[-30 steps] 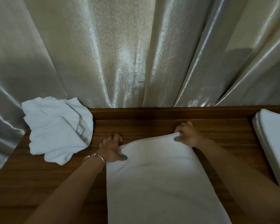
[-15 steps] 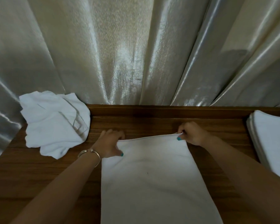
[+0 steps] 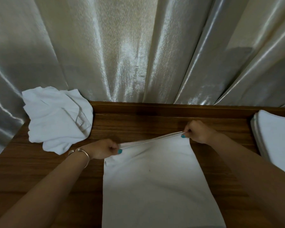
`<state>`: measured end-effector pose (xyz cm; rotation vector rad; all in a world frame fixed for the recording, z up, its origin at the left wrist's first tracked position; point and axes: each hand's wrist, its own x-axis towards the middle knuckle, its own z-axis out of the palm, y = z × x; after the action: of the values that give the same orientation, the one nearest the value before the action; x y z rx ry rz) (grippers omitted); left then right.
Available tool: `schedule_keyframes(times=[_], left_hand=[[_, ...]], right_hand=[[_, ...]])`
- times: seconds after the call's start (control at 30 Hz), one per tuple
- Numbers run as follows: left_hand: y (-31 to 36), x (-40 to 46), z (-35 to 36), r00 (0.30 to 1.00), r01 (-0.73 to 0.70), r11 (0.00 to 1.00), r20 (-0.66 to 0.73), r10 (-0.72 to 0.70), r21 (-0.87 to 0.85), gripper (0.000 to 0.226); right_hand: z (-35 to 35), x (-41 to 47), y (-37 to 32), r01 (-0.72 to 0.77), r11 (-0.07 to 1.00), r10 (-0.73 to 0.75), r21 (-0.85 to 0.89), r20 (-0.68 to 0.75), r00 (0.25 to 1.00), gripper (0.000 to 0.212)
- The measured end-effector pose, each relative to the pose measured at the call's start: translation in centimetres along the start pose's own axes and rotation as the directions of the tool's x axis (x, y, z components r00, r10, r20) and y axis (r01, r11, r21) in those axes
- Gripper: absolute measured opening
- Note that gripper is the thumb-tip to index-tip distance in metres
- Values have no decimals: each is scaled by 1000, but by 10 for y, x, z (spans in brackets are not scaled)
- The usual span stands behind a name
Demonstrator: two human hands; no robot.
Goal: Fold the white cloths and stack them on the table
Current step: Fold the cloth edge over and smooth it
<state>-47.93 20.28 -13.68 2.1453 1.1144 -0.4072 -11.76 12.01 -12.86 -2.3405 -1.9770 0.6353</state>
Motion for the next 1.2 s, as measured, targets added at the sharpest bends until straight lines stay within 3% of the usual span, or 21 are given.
schedule_keyframes(times=[0.1, 0.23, 0.73, 1.03, 1.2], left_hand=[[0, 7, 7, 997, -22, 990, -72, 33, 143, 28], [-3, 16, 14, 989, 51, 970, -144, -17, 236, 22], [-8, 19, 16, 983, 95, 989, -167, -75, 112, 22], [28, -25, -30, 938, -43, 937, -308, 157, 348, 21], [61, -46, -81, 847, 30, 919, -498, 186, 393, 17]], right_hand=[[-1, 2, -4, 7, 1000, -7, -10, -7, 1000, 11], [-3, 2, -5, 10, 1000, -10, 11, -2, 1000, 14], [-8, -13, -7, -20, 999, 22, 40, -52, 998, 15], [-61, -51, -12, -61, 995, 73, 85, -150, 986, 20], [-117, -70, -16, -49, 986, 98, 162, -314, 944, 23]])
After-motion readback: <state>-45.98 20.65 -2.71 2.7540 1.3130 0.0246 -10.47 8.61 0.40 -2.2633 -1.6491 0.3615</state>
